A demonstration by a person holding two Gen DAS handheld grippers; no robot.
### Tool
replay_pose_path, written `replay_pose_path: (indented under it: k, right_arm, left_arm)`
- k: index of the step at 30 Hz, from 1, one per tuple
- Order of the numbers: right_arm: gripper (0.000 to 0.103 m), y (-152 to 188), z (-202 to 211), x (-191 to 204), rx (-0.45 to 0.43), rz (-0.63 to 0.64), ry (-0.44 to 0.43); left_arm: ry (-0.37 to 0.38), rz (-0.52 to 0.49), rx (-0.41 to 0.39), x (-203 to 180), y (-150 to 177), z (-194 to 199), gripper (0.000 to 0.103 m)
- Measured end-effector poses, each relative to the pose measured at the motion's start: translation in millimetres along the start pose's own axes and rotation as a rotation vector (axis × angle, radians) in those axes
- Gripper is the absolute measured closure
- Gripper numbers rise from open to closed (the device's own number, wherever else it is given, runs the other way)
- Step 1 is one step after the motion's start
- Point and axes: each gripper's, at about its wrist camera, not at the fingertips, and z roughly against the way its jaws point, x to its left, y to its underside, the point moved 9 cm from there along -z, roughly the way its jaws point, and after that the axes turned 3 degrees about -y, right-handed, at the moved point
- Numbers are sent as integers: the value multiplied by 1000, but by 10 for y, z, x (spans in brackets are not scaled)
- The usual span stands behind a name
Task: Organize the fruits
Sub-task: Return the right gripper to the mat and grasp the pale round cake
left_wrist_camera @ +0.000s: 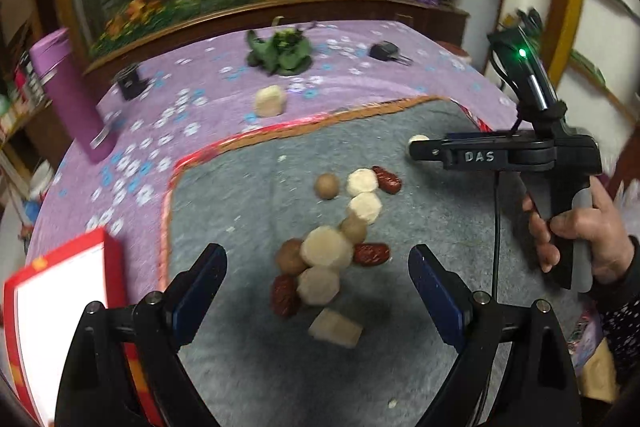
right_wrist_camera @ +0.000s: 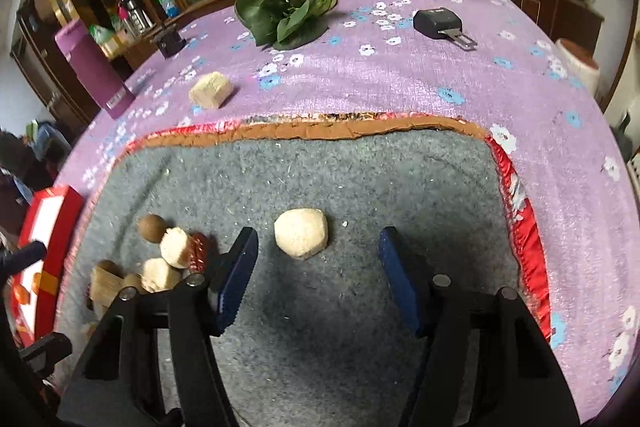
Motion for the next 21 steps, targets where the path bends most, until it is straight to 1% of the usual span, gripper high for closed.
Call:
replay_pose_path:
  k: [2,4,5,6,7,8,10,12,14,16,21]
  right_arm:
    - [40,18,-11,25,-7,38,33]
    - [41,29,-19,51,-17,75,68]
    - [41,29,-22,58,-25,86,80]
    - [43,28,-25,61,-33,97,87]
    - [46,24,-28,54,-39,103,97]
    - [48,15,-28,46,-43,106,105]
    - [51,3,-24,33,-49,105,101]
    - [54,-3,-21,21,-52,106,97]
    - [59,-12,-16,19,-55,104,82]
    - [74,-16,-1,33,-59,97,49]
    - [74,-4,10,40,-55,73,19]
  left_arm:
    - [3,-55,4,-74,-55,-110,12]
    - [11,-84,16,-94,-77,-190,25]
    - [24,-99,30,-113,-76,-234,39]
    - [38,-112,46,-128,-63,-280,50]
    - [46,-119,57,-136,-39,-307,55]
    - [61,-129,72,-142,-8,-350,64]
    - [55,-144,70,-129,17,-369,65]
    - [67,-140,66,-108,29,-376,69]
    - [75,-133,61,-94,30,-363,72]
    - [79,-140,55,-107,38,-342,72]
    - [66,-148,38,-120,35,-325,74]
